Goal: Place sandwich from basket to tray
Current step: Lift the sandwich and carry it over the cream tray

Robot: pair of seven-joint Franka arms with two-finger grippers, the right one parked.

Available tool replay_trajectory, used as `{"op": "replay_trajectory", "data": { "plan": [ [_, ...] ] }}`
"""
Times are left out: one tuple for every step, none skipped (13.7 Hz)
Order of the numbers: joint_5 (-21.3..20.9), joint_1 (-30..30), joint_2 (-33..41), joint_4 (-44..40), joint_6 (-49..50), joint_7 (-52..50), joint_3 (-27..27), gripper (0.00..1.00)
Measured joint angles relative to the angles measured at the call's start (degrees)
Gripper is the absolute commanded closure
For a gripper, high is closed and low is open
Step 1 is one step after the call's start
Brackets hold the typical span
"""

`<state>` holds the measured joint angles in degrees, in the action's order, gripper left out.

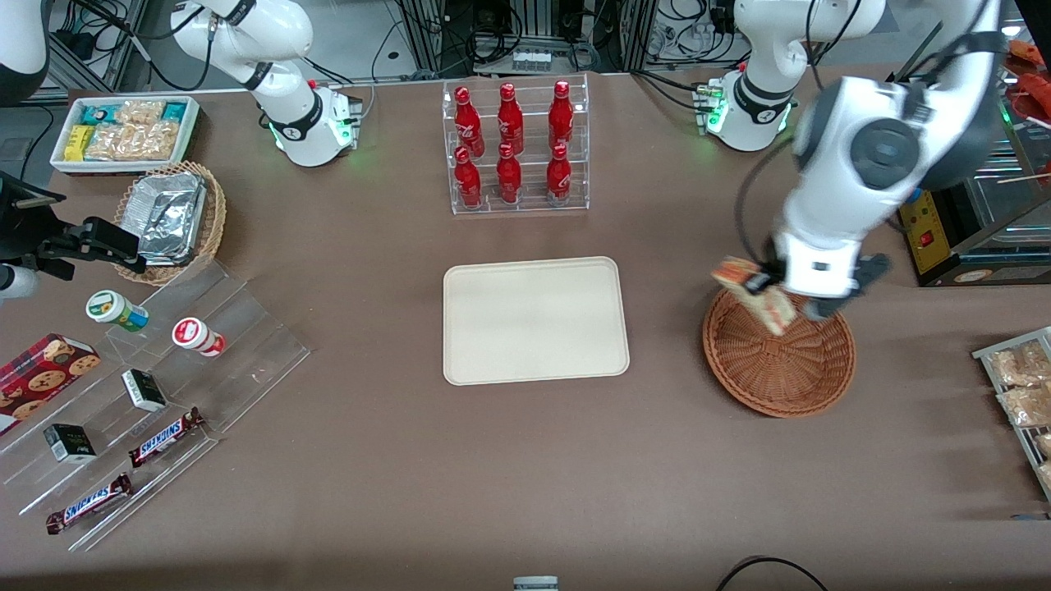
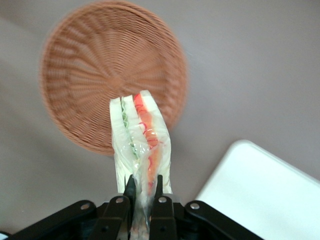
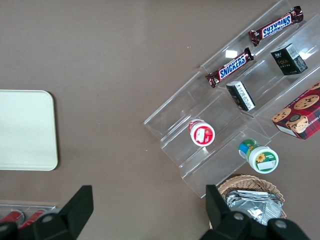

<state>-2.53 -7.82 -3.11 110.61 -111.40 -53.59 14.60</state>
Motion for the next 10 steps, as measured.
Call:
{"op": "replay_trajectory", "data": {
  "plan": [
    [0.0, -0.15, -1.65, -1.4, -0.04, 0.0, 2.83, 1.0],
    [0.0, -0.24, -3.91, -3.22, -0.13, 0.0, 5.47, 1.0],
    [-0.19, -0.29, -7.16, -5.79, -0.17, 0.88, 8.27, 1.0],
    [-0.92, -0.33, -10.25, -7.84, -0.22, 2.01, 10.41, 1.0],
    [-2.15, -0.34, -13.44, -9.35, -0.88, 2.52, 12.31, 1.0],
    [-3.14, -0.36, -16.41, -10.15, -3.15, 2.59, 13.77, 1.0],
    [-3.55, -0.51, -18.89, -10.55, -5.95, 2.94, 14.78, 1.0],
    [-3.68, -1.3, -20.78, -10.81, -8.37, 3.3, 15.37, 1.0],
    [-3.73, -3.13, -22.17, -11.17, -10.57, 3.12, 15.55, 1.0],
    [-4.3, -5.19, -23.06, -11.35, -13.15, 2.09, 15.62, 1.0]
  ]
}}
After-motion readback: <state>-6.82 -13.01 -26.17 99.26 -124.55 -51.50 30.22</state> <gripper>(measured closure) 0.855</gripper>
